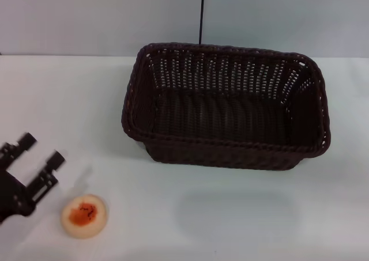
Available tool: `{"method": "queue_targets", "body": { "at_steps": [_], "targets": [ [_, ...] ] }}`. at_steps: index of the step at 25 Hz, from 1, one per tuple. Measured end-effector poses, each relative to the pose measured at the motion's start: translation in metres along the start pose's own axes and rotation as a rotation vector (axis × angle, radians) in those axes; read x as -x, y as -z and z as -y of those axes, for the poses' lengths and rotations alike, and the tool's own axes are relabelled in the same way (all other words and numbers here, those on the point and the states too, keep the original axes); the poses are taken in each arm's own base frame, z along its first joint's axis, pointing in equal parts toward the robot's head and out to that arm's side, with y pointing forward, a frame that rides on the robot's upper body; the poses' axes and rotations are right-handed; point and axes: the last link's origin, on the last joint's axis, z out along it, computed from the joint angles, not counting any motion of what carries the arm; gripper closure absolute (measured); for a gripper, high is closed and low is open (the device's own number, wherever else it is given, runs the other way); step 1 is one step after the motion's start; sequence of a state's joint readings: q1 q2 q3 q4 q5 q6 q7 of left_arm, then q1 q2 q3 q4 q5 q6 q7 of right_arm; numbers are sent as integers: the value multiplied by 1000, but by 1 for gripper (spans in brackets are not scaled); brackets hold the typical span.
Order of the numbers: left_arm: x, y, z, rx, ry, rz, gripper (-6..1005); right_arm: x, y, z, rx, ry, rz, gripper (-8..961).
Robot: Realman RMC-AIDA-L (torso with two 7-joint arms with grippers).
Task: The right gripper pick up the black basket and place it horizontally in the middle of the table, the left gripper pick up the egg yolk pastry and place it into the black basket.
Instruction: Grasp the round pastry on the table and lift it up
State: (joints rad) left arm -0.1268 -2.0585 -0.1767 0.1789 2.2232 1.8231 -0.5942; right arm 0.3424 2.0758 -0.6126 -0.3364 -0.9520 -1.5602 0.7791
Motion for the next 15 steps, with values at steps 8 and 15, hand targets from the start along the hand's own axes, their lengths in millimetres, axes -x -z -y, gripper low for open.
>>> {"method": "queue_targets", "body": {
  "at_steps": [8,15],
  "targets": [
    [18,5,-12,135,-5,167,320,8,48,22,-219,-20,70,453],
    [27,12,-13,139,0,239,320,13,68,28,-294,-23,104,453]
  ]
}}
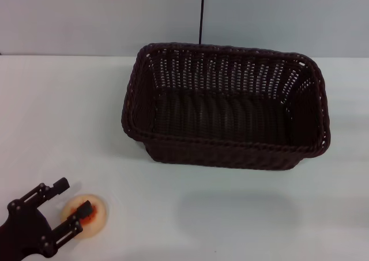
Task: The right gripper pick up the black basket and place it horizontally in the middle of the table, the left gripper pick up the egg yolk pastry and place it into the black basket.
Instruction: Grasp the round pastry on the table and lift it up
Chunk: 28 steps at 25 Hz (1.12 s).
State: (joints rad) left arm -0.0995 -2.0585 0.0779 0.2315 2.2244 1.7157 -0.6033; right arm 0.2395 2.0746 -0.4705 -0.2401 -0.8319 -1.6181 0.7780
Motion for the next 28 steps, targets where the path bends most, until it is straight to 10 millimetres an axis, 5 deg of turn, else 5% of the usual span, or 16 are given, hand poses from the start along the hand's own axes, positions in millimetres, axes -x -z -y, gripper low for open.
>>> {"method": "queue_targets", "body": {
  "at_steps": [15,28],
  "targets": [
    [12,2,-3,-3,12,69,493,-1,-11,-5,29,-6,11,453],
    [10,-3,-3,22,4,68,788,-2,-11,-6,33,-12,6,453]
  ]
}}
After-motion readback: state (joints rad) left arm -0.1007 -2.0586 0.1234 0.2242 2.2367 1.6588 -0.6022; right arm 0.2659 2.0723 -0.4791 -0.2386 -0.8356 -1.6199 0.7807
